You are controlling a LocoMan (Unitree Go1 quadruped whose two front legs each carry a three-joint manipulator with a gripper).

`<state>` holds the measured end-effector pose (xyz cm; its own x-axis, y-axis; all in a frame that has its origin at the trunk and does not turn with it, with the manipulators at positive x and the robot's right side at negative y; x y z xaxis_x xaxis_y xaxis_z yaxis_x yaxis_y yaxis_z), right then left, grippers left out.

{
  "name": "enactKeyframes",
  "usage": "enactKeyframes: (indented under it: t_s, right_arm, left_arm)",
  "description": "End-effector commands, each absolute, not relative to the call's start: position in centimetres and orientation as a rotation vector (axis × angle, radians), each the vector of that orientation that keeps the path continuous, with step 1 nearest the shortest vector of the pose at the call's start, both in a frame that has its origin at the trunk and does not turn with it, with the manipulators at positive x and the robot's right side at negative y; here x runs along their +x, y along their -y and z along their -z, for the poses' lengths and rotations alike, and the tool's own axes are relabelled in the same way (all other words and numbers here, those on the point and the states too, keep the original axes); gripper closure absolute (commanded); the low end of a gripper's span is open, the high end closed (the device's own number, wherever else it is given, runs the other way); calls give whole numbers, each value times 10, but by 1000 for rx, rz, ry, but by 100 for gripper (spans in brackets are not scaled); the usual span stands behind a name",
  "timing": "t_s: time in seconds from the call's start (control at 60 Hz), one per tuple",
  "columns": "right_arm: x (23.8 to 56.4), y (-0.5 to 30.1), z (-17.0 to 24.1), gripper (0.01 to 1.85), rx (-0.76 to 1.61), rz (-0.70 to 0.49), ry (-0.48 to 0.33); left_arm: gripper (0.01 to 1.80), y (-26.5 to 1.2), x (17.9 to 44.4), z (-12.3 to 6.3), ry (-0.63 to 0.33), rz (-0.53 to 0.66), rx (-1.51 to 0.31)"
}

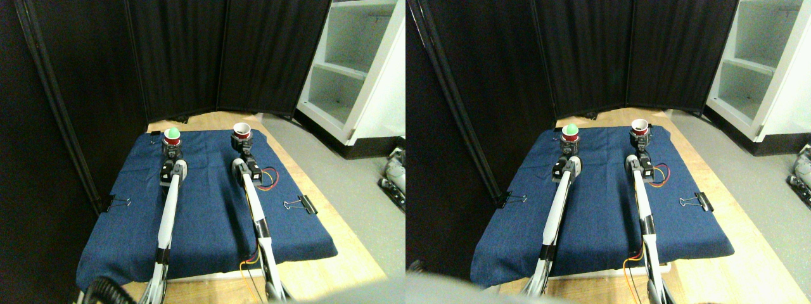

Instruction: Pour (bimanual)

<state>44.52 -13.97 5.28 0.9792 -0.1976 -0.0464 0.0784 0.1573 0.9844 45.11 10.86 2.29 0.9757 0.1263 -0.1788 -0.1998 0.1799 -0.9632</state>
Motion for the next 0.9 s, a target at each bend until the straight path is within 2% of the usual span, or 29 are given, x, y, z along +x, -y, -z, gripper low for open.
enactKeyframes:
  t_s: [0.017, 0.167, 0.333, 0.483, 0.65, 0.733, 0.9]
  right_arm:
    - [447, 138, -53, 153, 1432, 170, 124]
    - [451, 139, -38, 152, 1446, 183, 105]
    - [454, 141, -25, 150, 1352, 216, 109]
    - [455, 142, -14, 152, 1422, 246, 105]
    - [454, 142, -4, 151, 1386, 253, 89]
    - [454, 142, -1, 152, 1462, 250, 79]
    - [452, 141, 4, 151, 1434, 268, 62]
  left_arm:
    - [148, -111, 454, -20, -39, -222, -1389]
    - [148, -110, 452, -12, -43, -247, -1378]
    - [148, -106, 447, -7, -50, -271, -1386]
    - [148, -106, 447, -1, -48, -286, -1392]
    - [148, -104, 448, 3, -51, -296, -1396]
    - [148, -104, 449, 6, -52, -310, -1410]
    - [148, -106, 452, 12, -44, -334, -1382]
